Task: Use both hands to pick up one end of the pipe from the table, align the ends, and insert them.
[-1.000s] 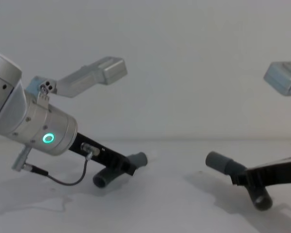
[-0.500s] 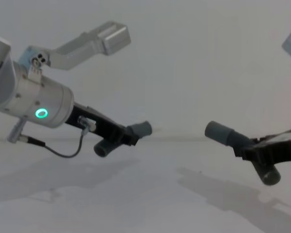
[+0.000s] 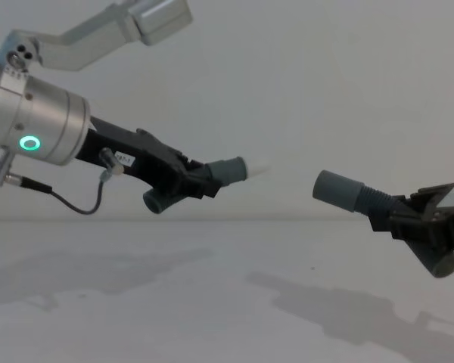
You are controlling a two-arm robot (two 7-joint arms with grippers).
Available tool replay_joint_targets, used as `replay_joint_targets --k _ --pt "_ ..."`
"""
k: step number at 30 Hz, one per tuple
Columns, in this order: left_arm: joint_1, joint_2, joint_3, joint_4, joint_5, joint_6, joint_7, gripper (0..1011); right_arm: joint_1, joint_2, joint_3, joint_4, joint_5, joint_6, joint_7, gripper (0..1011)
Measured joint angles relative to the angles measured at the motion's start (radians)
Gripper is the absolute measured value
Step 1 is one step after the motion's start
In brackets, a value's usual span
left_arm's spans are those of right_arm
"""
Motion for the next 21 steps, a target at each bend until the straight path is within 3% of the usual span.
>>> replay_joint_targets --k 14,21 --pt "-0.062 0.062 0.028 0.025 -0.042 -0.141 -0.209 343 0.002 0.13 -0.017 -0.034 0.028 -0.131 0.18 274" --pt "-0.1 0.082 0.048 0.05 -0.07 -0.192 -0.327 343 0.001 0.169 -0.019 -0.047 0.04 -0.166 0.226 274"
